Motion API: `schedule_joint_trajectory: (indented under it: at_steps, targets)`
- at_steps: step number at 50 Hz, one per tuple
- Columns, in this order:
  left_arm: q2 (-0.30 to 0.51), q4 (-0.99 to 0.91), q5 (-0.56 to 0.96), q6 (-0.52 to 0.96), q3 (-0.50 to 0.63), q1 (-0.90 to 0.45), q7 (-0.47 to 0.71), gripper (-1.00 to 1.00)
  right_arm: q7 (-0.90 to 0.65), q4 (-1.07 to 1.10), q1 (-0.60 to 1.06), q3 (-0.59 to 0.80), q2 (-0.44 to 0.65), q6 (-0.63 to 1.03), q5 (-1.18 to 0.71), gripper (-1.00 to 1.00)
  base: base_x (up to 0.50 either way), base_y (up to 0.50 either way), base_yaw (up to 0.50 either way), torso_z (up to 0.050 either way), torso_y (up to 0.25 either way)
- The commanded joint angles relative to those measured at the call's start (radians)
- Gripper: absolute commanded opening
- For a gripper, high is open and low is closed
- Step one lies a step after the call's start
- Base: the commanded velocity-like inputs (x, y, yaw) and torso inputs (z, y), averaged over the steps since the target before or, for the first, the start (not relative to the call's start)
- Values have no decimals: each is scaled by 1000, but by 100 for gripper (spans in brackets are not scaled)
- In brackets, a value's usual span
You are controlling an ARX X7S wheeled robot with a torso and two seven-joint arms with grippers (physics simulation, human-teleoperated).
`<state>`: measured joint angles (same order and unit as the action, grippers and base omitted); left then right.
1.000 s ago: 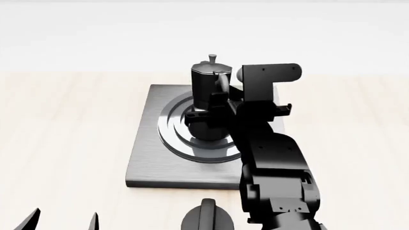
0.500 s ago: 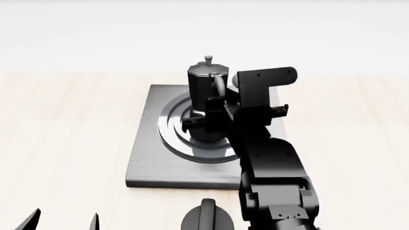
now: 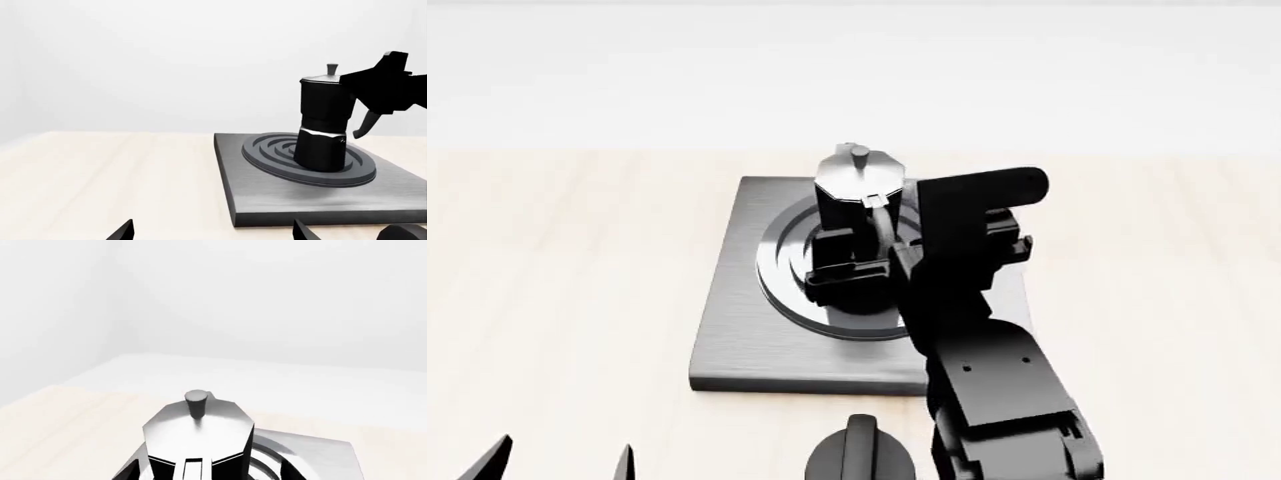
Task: Put the moka pot on the stove.
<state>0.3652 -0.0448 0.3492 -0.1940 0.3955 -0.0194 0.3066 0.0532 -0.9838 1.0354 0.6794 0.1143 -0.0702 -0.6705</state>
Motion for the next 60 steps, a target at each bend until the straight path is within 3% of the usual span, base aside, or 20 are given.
schedule_joint_trajectory:
  at_steps: [1, 24, 60]
  targets:
    - [3, -4, -2, 0, 3, 1, 3, 100, -161, 365, -102, 47, 132, 108, -10, 100, 0, 0, 0, 0, 0]
    - [9, -16, 2, 2, 5, 4, 9, 100, -323, 858, -242, 41, 307, 181, -53, 100, 0, 0, 0, 0, 0]
    - [10, -11, 7, -4, 13, 3, 9, 100, -515, 1261, -337, 20, 471, 194, 5, 100, 0, 0, 0, 0, 0]
